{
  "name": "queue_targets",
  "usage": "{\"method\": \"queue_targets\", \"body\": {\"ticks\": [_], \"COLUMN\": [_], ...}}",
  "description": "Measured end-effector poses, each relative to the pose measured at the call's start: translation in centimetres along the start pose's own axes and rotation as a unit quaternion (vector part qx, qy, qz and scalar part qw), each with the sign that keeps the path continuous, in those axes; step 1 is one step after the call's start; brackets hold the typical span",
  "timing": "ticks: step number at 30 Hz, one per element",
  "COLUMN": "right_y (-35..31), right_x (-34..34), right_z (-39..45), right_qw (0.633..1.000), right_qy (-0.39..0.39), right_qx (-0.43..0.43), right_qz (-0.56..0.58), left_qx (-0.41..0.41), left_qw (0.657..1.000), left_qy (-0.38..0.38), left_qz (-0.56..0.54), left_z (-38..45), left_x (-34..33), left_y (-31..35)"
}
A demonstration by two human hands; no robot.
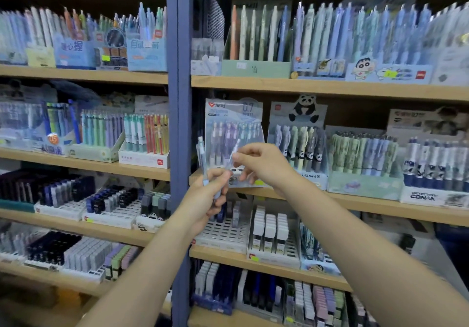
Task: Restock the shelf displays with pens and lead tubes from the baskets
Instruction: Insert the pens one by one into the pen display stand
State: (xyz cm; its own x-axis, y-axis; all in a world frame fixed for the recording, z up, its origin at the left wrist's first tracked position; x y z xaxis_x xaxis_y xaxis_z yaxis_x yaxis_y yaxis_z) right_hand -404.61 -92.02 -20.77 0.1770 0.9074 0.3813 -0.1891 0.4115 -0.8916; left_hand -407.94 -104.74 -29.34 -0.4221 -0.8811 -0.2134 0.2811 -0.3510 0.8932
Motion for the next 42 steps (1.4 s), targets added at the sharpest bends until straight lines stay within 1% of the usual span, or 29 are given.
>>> {"method": "queue_targets", "body": {"ticks": [4, 8, 12, 14, 18, 22, 29, 34, 37, 40, 42], "right_y": [0.9, 1.2, 0.4, -0.1, -0.4, 0.3, 1.5, 1.8, 1.4, 0.9, 1.0], "right_x": [2.2, 5.1, 8.1, 9.0, 9.5, 9.0, 8.0, 7.8, 7.5, 7.2, 6.9], "right_z": [-0.8, -1.0, -0.6, -0.3, 1.0, 2.8, 4.2, 5.1, 5.5, 5.4, 5.3], "right_qw": [0.999, 0.991, 0.979, 0.974, 0.975, 0.979, 0.982, 0.976, 0.971, 0.956, 0.949], "right_qy": [0.026, 0.083, 0.167, 0.192, 0.195, 0.191, 0.182, 0.21, 0.223, 0.241, 0.243], "right_qx": [-0.003, -0.013, 0.035, 0.061, 0.075, 0.071, 0.054, 0.046, 0.071, 0.127, 0.141], "right_qz": [0.042, 0.103, 0.111, 0.1, 0.075, 0.023, -0.009, -0.027, -0.05, -0.112, -0.142], "left_qx": [0.011, 0.027, 0.027, 0.024, 0.01, -0.016, -0.021, -0.023, -0.025, -0.023, -0.022], "left_qw": [1.0, 0.998, 0.995, 0.994, 0.995, 0.998, 0.999, 0.999, 0.999, 0.999, 0.999], "left_qy": [-0.001, 0.028, 0.023, 0.014, 0.012, 0.027, 0.039, 0.039, 0.033, 0.027, 0.025], "left_qz": [0.015, 0.055, 0.095, 0.102, 0.099, 0.06, 0.026, 0.009, 0.001, -0.005, -0.009], "left_z": [0.2, 0.4, 0.5, 0.6, 1.1, 1.4, 1.9, 2.2, 2.2, 2.3, 2.3], "left_x": [-1.8, -1.9, -1.7, -2.0, -2.4, -2.4, -2.1, -2.0, -2.1, -2.0, -1.9], "left_y": [-0.5, -1.0, -1.1, -1.0, -0.6, -0.1, -0.2, -0.2, -0.1, 0.0, 0.1]}}
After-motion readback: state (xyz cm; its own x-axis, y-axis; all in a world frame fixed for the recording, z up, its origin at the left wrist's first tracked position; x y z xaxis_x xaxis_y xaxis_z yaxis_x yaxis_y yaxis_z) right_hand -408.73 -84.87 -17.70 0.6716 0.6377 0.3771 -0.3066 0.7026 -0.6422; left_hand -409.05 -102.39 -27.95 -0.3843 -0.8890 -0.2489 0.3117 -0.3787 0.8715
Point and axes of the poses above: each hand's wrist, its own z-axis towards the middle knuckle, its own x-axis out of the back of the hand, y = z × x, the point moved 8 cm from there along z, towards the middle knuckle, and after that the axes turned 9 degrees about -x, right-handed, at the moved point
